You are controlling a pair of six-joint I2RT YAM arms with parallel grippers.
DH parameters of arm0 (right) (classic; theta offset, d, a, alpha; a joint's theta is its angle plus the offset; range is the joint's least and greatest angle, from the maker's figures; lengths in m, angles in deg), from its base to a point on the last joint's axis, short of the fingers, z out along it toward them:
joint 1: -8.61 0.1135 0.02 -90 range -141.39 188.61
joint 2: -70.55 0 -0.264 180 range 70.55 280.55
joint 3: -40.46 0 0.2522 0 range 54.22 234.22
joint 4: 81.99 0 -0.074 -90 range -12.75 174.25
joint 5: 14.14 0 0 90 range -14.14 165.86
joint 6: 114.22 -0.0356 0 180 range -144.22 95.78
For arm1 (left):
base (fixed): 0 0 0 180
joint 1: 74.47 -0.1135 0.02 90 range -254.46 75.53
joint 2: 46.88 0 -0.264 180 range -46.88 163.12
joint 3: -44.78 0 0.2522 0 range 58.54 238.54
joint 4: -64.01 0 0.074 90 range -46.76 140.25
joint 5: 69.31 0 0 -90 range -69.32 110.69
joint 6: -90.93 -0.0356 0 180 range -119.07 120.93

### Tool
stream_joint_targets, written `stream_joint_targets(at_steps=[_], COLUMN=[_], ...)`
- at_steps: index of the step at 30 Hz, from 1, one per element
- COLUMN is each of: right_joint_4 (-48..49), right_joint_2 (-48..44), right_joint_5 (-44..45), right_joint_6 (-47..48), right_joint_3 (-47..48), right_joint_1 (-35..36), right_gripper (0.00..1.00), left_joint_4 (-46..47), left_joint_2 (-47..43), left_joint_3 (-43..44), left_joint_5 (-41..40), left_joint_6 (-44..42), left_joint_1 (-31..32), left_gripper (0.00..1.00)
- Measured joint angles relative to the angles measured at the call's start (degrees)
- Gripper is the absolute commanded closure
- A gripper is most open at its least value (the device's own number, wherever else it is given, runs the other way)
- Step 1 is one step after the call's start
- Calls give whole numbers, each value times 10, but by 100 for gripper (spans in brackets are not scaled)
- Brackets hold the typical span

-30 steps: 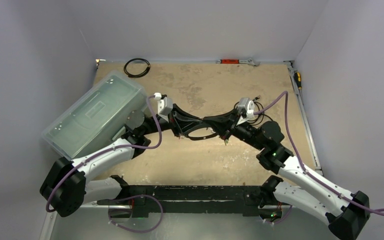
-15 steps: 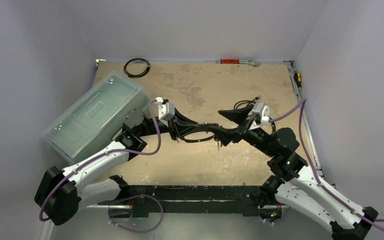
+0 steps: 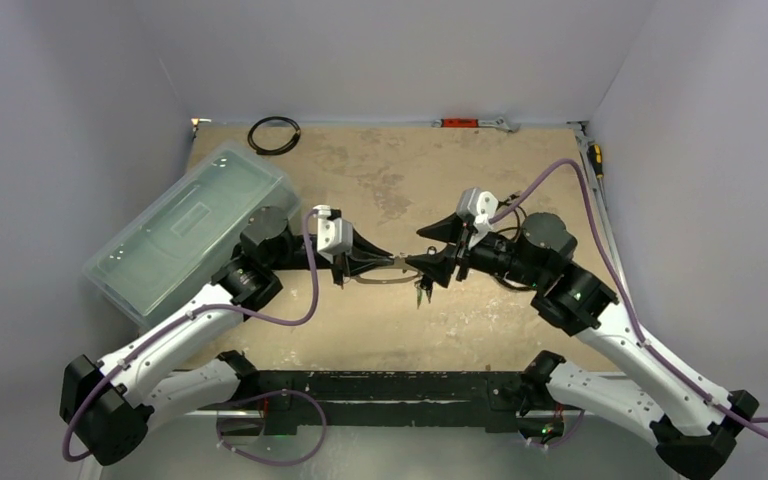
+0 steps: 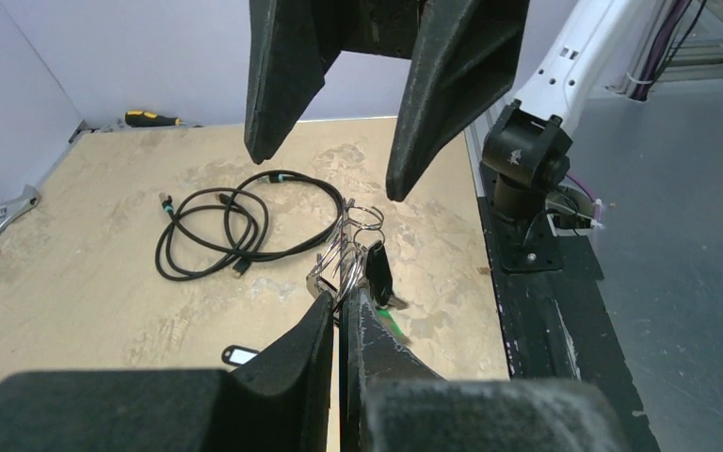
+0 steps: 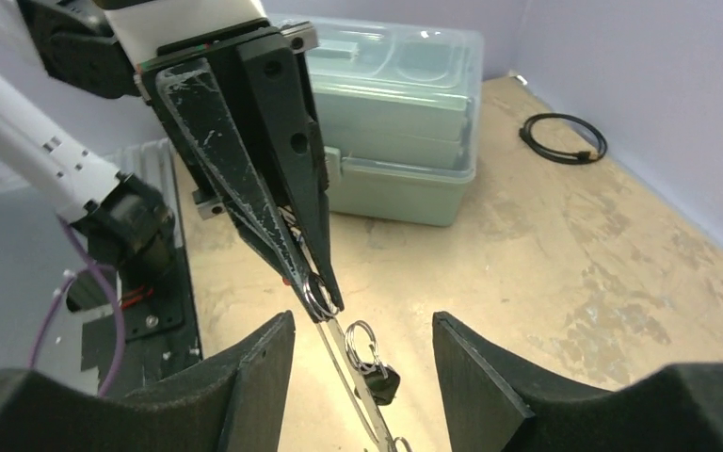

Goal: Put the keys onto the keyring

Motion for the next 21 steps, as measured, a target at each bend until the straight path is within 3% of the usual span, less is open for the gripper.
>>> stream_joint_targets(at_steps=[6,12,21], right_joint_4=[-75,-104,-155], right_joint_2=[39,49,104], right_joint_5=[-40,-58,-111], right_joint_6=[48,110,172], right_joint_3=[79,86,115], right_joint_1=[0,0,5], right_gripper=[45,45,56], left_joint_4=[-18,-31,-35], left_joint_2=[-17,-19,-18], left_joint_3=[0,0,0], left_joint_5=[3,3,2], left_joint_6=[-7,-7,-5], left_joint_1=[0,1,1], left_gripper=[100,100,100])
